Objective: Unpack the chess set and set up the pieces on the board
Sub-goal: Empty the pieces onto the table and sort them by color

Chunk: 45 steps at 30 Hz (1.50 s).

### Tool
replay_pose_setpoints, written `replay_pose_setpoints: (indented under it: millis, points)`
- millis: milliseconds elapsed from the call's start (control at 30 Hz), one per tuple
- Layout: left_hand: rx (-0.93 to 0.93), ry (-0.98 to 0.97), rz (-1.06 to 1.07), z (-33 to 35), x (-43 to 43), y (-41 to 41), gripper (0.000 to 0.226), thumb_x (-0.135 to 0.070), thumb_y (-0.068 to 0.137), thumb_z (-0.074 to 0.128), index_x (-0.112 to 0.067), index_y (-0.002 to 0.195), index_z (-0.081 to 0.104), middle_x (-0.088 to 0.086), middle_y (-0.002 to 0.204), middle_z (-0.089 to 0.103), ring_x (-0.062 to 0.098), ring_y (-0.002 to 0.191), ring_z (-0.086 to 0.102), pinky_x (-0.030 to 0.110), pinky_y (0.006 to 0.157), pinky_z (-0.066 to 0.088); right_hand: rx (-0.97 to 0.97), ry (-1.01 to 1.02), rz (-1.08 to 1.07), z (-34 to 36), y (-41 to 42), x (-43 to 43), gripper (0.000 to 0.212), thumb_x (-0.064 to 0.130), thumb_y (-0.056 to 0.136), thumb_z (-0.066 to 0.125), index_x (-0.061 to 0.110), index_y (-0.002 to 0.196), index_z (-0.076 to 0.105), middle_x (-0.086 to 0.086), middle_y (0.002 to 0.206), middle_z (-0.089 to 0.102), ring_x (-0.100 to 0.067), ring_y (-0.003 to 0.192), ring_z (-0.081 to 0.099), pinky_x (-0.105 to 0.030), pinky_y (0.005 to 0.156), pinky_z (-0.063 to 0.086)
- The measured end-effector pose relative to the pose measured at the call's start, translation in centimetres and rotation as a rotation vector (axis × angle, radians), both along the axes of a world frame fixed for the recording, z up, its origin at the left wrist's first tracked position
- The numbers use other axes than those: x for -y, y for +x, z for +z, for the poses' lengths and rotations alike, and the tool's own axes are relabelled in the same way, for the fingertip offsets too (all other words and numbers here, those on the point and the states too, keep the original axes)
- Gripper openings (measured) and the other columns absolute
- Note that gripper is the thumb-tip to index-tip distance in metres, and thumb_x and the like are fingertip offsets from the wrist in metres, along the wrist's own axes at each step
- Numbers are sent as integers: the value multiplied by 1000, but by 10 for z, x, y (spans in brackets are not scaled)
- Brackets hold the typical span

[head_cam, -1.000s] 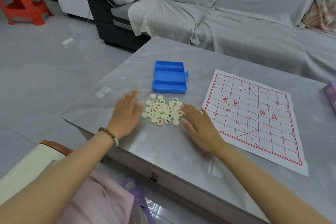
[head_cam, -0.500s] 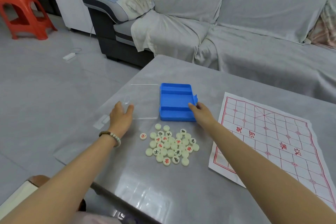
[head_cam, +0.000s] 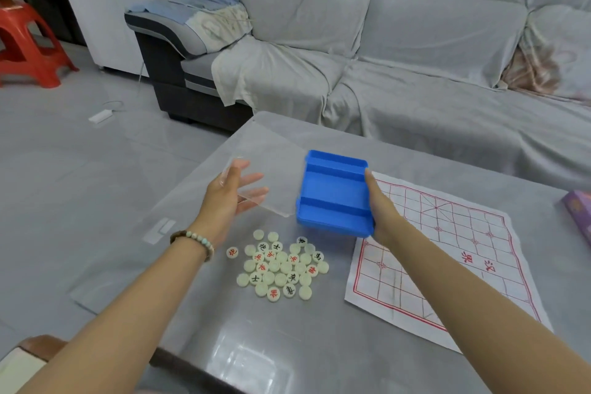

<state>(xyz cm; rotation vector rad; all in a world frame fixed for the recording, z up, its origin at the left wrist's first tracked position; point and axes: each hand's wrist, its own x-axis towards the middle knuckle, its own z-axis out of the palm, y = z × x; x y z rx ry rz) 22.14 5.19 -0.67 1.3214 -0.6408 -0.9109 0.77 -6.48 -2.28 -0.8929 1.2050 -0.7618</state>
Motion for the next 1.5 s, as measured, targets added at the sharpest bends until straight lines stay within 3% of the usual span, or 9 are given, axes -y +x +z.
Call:
replay_pose_setpoints:
  millis: [133, 267, 500, 633, 767, 933, 1200, 1367, 1500]
  points:
    - [122, -3, -205, 28, -1, -42, 50, -57, 92, 27, -29, 130, 44, 1, 124, 58, 18, 99, 65, 30, 84, 55, 93, -10, -94, 22, -43, -11, 46, 58, 93, 36, 21, 108, 59, -6, 93, 71, -27, 85, 69, -45, 74, 57]
    - [187, 79, -512, 35, 1, -95, 74, -78, 71, 8, -50, 135, 32, -13, 147, 35, 22, 133, 33, 49, 111, 24, 204, -88, -104, 34, -75, -29, 44, 46, 99, 32, 18, 127, 50, -10, 105, 68, -27, 92, 68, -38, 76, 55]
    - [219, 148, -600, 23, -1, -186, 59, -61, 90, 5, -41, 142, 25, -11, 148, 31, 22, 135, 33, 40, 107, 33, 187, -8, -1, 17, -97, -60, 57, 58, 96, 22, 24, 136, 44, -6, 133, 54, -28, 104, 60, -40, 78, 52]
    - [221, 169, -558, 20, -4, -206, 54, -56, 94, 4, -39, 144, 16, -12, 146, 36, 18, 140, 24, 37, 112, 18, 220, 52, 3, 20, -103, -70, 49, 58, 94, 33, 22, 118, 55, -6, 110, 65, -25, 93, 65, -39, 72, 53]
    - [272, 184, -576, 25, -6, -218, 54, -56, 94, 1, -41, 144, 15, -17, 144, 38, 14, 142, 16, 41, 113, 10, 93, -53, 2, 13, -115, -73, 44, 50, 90, 52, 25, 126, 51, -5, 120, 62, -25, 104, 63, -39, 83, 54]
    - [307, 167, -545, 29, 2, -237, 51, -53, 97, 16, -32, 142, 26, -13, 141, 40, 8, 125, 35, 28, 103, 26, 109, -108, -76, 18, -156, -77, 35, 40, 93, 52, 21, 122, 52, -6, 116, 64, -28, 101, 63, -41, 82, 55]
    - [285, 226, -604, 12, 12, -306, 76, -38, 92, 50, -23, 148, 1, -1, 153, 20, 24, 130, 40, 41, 104, 40, 31, -168, -215, 23, -273, -103, 21, 32, 93, 54, 23, 113, 54, -7, 108, 65, -26, 92, 64, -42, 80, 55]
    - [181, 173, -766, 6, 7, -380, 54, -23, 94, 52, -17, 143, 29, 5, 119, 59, 15, 95, 62, 20, 62, 54, -35, -149, -303, 20, -372, -130, 26, 27, 92, 56, 21, 117, 54, -4, 109, 66, -22, 88, 65, -36, 70, 56]
    - [189, 136, -935, 1, -1, -448, 53, -24, 92, 54, -21, 141, 33, 6, 117, 61, 11, 92, 63, 19, 63, 56, -183, -113, -302, 20, -443, -152, 48, 43, 83, 65, 24, 123, 49, -2, 114, 65, -21, 96, 67, -38, 76, 56]
